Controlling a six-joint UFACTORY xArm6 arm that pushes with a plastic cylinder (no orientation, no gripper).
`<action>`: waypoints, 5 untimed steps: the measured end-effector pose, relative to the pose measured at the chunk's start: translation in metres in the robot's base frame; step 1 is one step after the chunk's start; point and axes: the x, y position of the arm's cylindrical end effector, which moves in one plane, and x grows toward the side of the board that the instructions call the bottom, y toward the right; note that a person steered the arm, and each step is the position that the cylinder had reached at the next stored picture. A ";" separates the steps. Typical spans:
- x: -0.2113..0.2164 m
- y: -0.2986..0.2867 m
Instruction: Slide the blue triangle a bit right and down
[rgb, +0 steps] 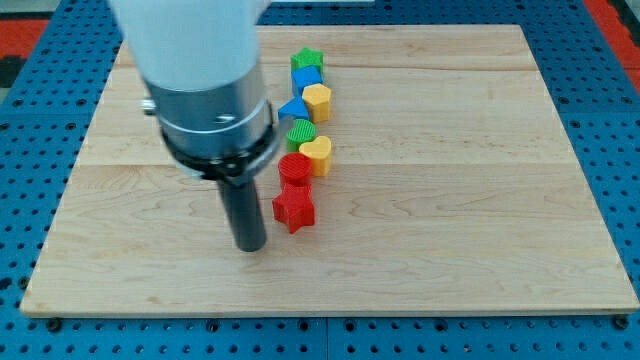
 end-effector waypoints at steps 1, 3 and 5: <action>-0.022 0.030; -0.018 0.028; -0.020 -0.007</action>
